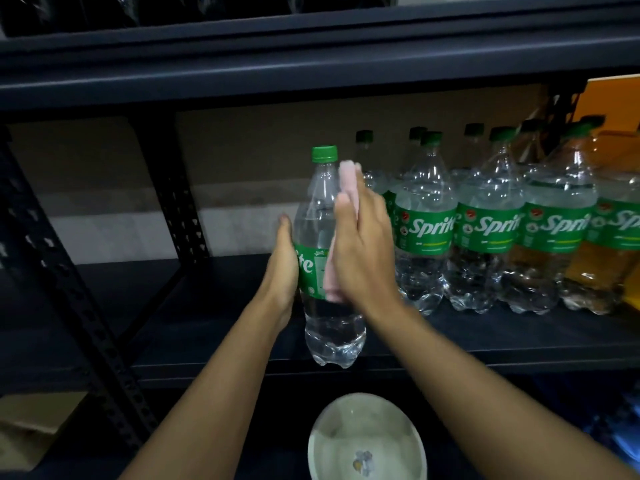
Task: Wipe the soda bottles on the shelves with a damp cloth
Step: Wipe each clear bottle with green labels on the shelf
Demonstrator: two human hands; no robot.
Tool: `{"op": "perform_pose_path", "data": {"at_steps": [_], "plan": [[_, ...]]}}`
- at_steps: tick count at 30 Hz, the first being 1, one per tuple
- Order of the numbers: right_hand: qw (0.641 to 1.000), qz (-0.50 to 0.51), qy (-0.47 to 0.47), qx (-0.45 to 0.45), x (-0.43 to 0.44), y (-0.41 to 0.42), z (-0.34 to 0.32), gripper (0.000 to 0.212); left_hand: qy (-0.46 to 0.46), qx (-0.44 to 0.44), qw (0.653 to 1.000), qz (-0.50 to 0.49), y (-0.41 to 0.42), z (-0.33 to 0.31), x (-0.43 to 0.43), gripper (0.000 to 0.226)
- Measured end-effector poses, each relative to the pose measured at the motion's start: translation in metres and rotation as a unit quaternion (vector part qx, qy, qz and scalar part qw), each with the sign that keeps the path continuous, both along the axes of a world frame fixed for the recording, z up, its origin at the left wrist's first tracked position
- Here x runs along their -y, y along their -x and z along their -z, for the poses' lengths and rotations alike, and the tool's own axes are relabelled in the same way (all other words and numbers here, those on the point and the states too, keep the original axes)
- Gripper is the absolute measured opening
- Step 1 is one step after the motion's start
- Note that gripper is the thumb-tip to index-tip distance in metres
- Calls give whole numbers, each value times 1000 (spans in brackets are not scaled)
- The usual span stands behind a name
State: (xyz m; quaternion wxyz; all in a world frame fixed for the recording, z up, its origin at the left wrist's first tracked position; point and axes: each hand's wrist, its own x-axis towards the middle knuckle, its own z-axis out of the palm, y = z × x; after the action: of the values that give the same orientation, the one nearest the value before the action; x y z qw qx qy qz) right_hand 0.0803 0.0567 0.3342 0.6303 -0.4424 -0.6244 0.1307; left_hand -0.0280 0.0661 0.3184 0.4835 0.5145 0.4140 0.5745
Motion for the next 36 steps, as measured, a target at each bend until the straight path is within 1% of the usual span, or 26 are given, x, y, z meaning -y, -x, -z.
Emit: {"op": "perform_pose_path", "data": {"at_steps": [2,4,6,8,9,11,12,13,17,19,22,26,29,31,33,35,36], "plan": [[1000,-5,25,5,-6,-1,-23,50,-25,13,1000,1,-6,-3,7,73],[1000,14,15,-5,-8,3,-27,49,-53,8,998,-14,-15,0,15,71],[998,52,-32,-21,-4,11,-15,51,-58,-13,996,-61,-20,7,17,75],[992,91,-89,-15,0,19,8,54,-57,-13,994,-90,-20,13,11,80],[988,111,-112,-3,1,21,23,55,-50,-9,994,-92,-19,13,8,86],[983,124,-133,7,3,24,53,58,-26,6,997,-76,-16,14,1,105],[984,115,-134,3,4,24,68,60,-27,17,997,-65,-15,13,-1,109],[987,101,-126,-2,5,23,84,61,-35,25,998,-56,-15,14,-3,107],[998,35,-56,-13,19,15,136,65,-54,52,996,-42,-13,12,-6,105],[1000,14,-16,-9,25,13,145,64,-57,42,997,-24,-12,11,-5,97],[1000,14,-6,12,26,10,129,60,-40,38,998,1,-7,6,-3,84],[999,14,-37,-5,16,5,58,62,-41,6,999,31,-3,2,-1,76],[998,17,-18,55,5,-1,-3,57,-23,-28,999,2,4,-3,1,72],[997,-10,14,71,-5,-5,-27,55,-4,-54,998,-29,7,-5,-1,72],[997,-21,25,74,-12,-6,-29,54,-6,-44,999,-23,6,-7,2,71],[998,3,-20,58,-11,-1,-12,56,-27,-35,999,14,-2,-6,8,67],[998,21,-50,42,-9,3,1,57,-39,-45,998,21,-6,-5,12,64]]}}
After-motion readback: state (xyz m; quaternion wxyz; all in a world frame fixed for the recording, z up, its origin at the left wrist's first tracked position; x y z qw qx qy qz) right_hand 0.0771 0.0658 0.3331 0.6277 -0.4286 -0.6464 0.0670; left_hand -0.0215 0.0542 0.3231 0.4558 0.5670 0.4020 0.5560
